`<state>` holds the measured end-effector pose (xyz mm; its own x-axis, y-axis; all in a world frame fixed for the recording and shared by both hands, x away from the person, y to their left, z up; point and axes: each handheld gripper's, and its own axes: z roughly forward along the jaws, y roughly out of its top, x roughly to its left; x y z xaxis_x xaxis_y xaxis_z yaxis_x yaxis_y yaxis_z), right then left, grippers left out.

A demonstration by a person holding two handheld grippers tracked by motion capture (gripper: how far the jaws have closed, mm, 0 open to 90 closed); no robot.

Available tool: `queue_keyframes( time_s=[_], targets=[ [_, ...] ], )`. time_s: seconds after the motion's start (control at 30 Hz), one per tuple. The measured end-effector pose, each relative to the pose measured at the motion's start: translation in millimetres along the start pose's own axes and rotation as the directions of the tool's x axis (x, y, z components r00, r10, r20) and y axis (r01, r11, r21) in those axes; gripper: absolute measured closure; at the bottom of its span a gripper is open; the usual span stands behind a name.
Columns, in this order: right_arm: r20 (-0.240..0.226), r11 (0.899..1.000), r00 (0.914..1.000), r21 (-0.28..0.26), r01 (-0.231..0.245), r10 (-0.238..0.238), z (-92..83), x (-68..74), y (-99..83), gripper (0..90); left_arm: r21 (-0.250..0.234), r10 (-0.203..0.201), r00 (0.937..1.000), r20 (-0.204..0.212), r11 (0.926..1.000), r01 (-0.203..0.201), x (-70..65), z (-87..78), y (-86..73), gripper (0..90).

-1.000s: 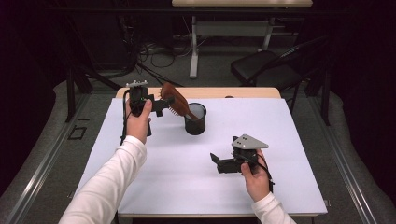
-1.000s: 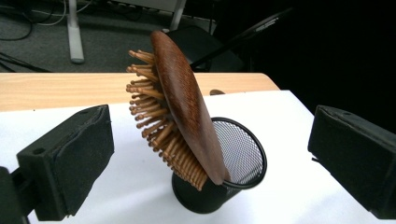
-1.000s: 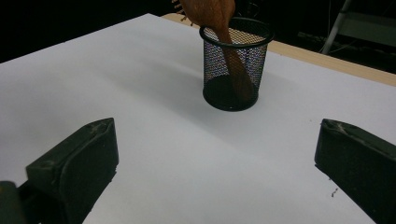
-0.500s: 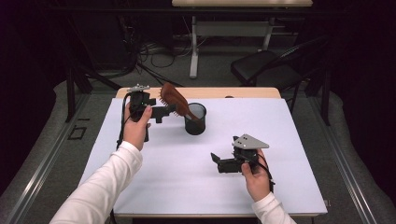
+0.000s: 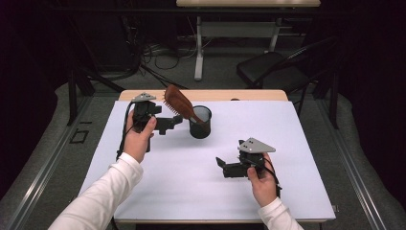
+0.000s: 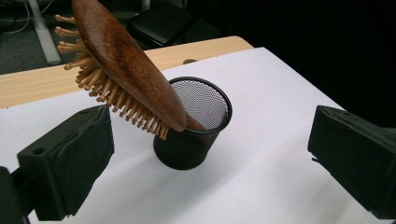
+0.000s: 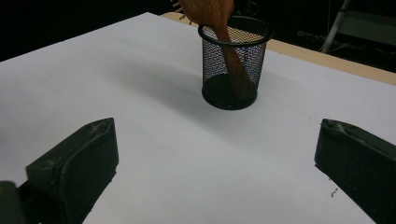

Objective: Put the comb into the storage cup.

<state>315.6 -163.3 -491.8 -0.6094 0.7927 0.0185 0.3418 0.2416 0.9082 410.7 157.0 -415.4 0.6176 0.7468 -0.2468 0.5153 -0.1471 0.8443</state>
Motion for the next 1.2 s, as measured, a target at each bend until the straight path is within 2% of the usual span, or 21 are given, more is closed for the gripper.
queue_keyframes(
  time_s=[0.27, 0.37, 0.6, 0.9, 1.2],
  targets=[
    [-0.002, 1.0, 1.0, 0.002, -0.004, 0.004, -0.3, -0.4, 0.2, 0.0, 0.005, 0.027, 0.9993, 0.025, 0.9996, -0.027, -4.5, -9.5, -10.9, 0.6],
    [-0.003, 1.0, 1.0, 0.002, -0.004, 0.004, -0.1, -0.1, 0.2, 0.0, 0.01, 0.049, 0.9981, 0.037, 0.9987, -0.049, -6.1, -13.8, -17.2, 0.6],
    [0.001, 1.0, 1.0, 0.006, -0.009, 0.009, 0.6, 0.0, 1.3, 0.0, -0.006, 0.082, 0.995, 0.057, 0.9966, -0.082, -6.2, -29.1, -31.5, 0.6],
    [0.003, 1.0, 0.9999, 0.002, -0.012, 0.012, -3.3, 0.2, 4.0, 0.0, -0.007, 0.064, 0.9957, 0.067, 0.9979, -0.064, 3.8, -42.6, -51.4, 0.6],
    [0.024, 1.0, 0.9997, 0.014, -0.006, 0.005, -18.0, -5.8, -2.0, 0.0, -0.034, 0.053, 0.9968, 0.06, 0.9981, -0.051, 10.4, -57.1, -72.3, 0.6]
  ],
)
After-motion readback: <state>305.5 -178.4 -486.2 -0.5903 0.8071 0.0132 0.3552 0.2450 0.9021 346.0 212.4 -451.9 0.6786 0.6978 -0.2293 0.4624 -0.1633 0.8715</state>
